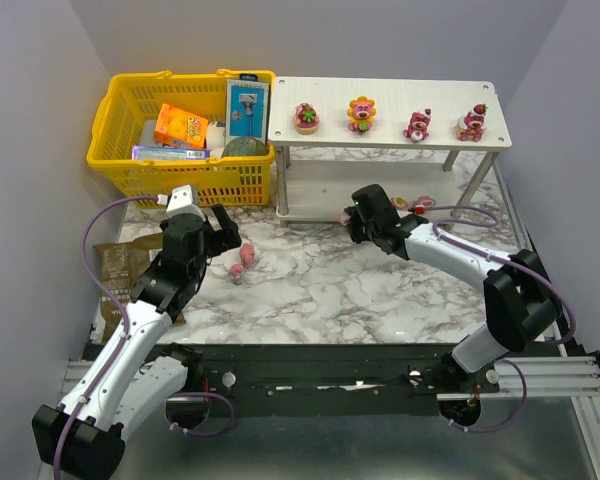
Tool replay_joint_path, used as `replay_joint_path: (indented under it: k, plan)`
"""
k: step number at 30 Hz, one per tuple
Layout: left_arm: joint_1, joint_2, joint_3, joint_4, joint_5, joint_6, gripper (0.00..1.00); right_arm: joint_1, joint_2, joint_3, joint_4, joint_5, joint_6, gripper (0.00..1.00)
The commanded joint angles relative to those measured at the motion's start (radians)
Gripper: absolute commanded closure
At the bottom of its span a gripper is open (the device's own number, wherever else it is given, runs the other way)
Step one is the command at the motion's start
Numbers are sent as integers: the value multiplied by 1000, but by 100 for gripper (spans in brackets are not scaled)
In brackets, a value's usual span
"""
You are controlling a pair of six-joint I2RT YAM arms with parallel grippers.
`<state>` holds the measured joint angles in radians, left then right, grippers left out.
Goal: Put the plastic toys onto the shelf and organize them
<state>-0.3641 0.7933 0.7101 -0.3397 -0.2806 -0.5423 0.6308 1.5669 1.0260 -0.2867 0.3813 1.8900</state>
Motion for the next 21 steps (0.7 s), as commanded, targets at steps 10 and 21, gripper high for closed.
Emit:
replay_joint_path:
  k: [10,21]
  plan:
    - [-6,12,12,1,-15,5,1,-66,-5,57,-114,110,100,99]
    - [-6,17,14,-1,-16,7,1,-89,44,95,-132,84,169,99]
